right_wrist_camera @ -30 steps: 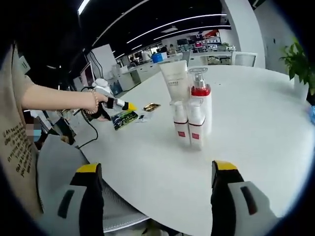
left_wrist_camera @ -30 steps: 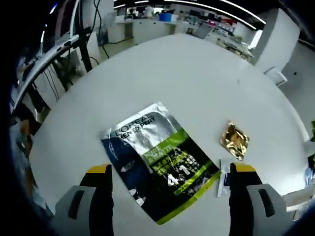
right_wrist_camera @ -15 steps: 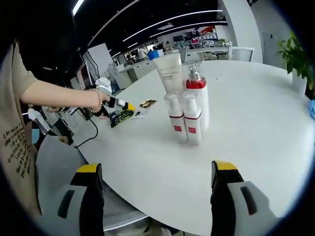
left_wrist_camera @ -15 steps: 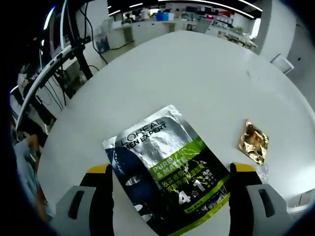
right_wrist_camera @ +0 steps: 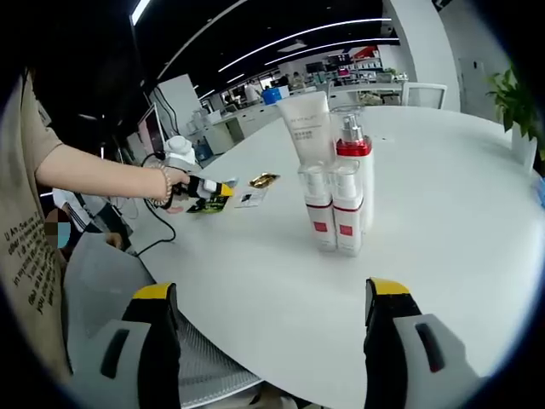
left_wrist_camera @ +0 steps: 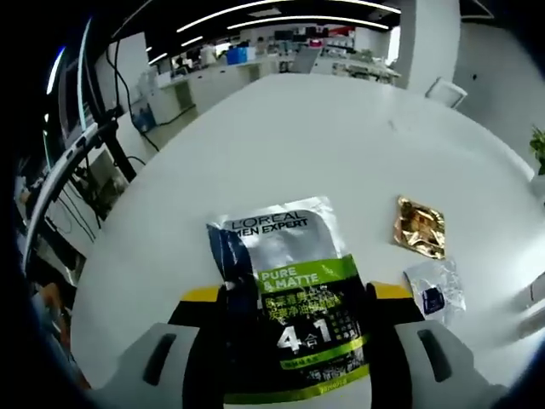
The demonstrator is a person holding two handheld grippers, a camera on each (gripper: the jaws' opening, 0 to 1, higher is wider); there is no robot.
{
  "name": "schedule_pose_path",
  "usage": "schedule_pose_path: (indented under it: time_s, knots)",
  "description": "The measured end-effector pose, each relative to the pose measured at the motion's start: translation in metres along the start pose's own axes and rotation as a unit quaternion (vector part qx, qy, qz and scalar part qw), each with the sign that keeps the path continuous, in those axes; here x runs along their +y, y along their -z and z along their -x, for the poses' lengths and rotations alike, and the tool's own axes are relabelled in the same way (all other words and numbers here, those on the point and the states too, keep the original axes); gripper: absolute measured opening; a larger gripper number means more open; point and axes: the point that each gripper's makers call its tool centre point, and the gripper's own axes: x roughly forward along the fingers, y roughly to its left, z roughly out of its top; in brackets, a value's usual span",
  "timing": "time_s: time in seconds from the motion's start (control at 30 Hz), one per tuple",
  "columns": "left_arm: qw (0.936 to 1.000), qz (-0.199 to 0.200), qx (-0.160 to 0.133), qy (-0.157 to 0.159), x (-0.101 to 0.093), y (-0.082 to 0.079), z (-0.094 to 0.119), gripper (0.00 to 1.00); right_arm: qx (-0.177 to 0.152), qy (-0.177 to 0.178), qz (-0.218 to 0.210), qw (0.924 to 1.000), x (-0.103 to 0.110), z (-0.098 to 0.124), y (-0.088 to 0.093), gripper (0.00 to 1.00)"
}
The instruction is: Arrange the skincare products in the storage area until every visible bottle or jar stands upright without overlapping.
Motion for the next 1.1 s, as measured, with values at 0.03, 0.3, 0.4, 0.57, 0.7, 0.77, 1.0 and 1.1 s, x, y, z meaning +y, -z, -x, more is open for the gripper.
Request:
schedule_pose_path:
  time_s: [0.03,0.3,0.4,0.57,0.7,0.77,1.0,1.1]
  knots:
    - [1.0000,0.000,-0.001,0.000,0.000,0.000,0.000,0.61,-0.001,0.001,0.000,1.0000,0.000,0.001,0.000,0.91]
    - [0.9985,-0.019,-0.009,0.051,-0.014,0.000,0.003,0.18,-0.005,0.007,-0.005,0.9999,0.000,0.007,0.003,0.91]
    - [0.9969,-0.018,-0.015,0.075,-0.021,-0.001,0.008,0.13,-0.008,0.006,-0.005,0.9999,0.005,0.007,0.001,0.91]
    - [0.9918,0.006,-0.019,0.126,-0.036,-0.001,0.020,0.10,-0.017,-0.008,-0.007,0.9998,0.017,0.003,-0.003,0.89]
    - [0.9849,-0.005,-0.036,0.169,-0.048,-0.005,0.043,0.09,-0.020,-0.023,-0.002,0.9995,0.029,-0.001,-0.006,0.89]
    - [0.9813,-0.018,-0.050,0.185,-0.053,-0.007,0.056,0.09,-0.023,-0.030,-0.001,0.9993,0.034,-0.003,-0.008,0.89]
    - [0.9659,-0.057,-0.085,0.238,-0.073,-0.012,0.105,0.10,-0.041,-0.054,0.002,0.9977,0.048,-0.004,-0.017,0.87]
    - [0.9596,-0.059,-0.096,0.258,-0.080,-0.014,0.125,0.10,-0.054,-0.064,-0.003,0.9965,0.053,-0.002,-0.023,0.86]
